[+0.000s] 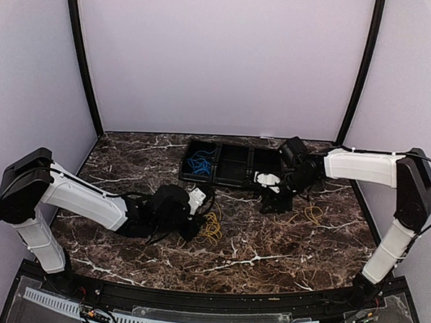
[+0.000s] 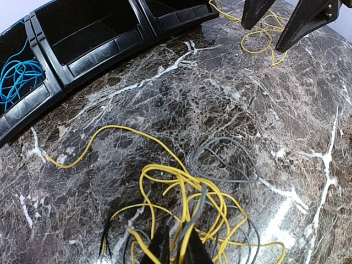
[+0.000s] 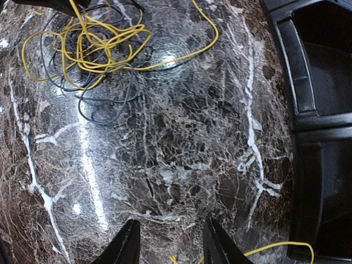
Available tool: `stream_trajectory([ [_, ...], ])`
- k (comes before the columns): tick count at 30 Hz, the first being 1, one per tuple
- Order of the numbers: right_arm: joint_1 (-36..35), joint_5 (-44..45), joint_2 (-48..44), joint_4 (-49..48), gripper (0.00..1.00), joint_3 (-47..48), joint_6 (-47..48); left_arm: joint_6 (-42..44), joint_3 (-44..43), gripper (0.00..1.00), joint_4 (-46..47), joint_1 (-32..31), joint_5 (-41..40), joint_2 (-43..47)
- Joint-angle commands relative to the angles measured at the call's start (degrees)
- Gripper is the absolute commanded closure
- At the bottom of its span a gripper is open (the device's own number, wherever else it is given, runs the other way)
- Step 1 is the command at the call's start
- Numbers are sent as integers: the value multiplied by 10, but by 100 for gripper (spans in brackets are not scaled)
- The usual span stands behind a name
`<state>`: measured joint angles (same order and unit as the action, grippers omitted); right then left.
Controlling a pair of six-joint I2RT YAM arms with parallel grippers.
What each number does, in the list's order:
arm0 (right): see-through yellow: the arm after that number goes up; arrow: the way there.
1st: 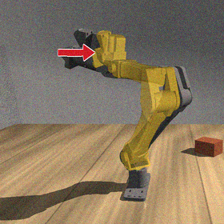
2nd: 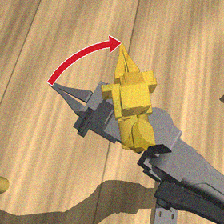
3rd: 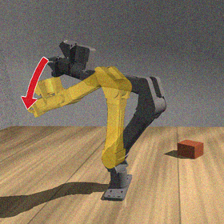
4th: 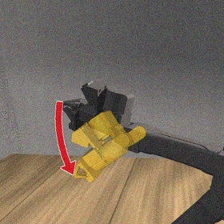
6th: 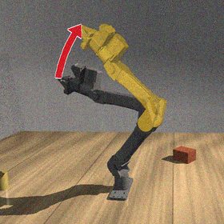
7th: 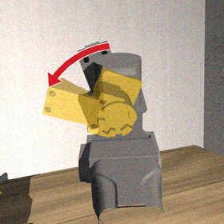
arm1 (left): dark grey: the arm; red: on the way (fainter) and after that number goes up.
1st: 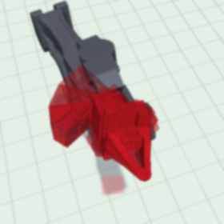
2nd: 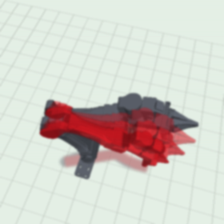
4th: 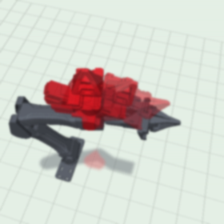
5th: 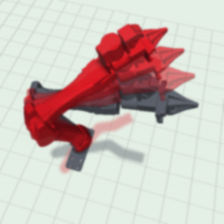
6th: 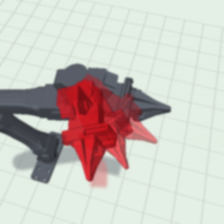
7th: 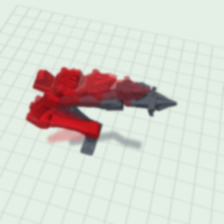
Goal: Untangle the cables
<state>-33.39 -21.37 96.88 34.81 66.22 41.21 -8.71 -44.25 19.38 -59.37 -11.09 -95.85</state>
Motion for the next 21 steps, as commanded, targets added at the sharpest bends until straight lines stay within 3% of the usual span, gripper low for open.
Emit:
stream_trajectory([
  [1,2,65,-49,-59,53,-11,-63,-9,11,90,18,-3,7,23],
  [5,6,134,-67,-97,37,-34,-102,-10,8,85,20,-2,3,23],
  [11,7,180,-41,-95,32,-50,-137,-23,-6,68,-4,-2,-9,21],
  [19,13,194,-18,-73,34,-51,-154,-33,-9,61,-15,-2,-24,27],
  [21,19,195,-9,-68,49,-46,-162,-31,-11,61,-15,-2,-27,26],
])
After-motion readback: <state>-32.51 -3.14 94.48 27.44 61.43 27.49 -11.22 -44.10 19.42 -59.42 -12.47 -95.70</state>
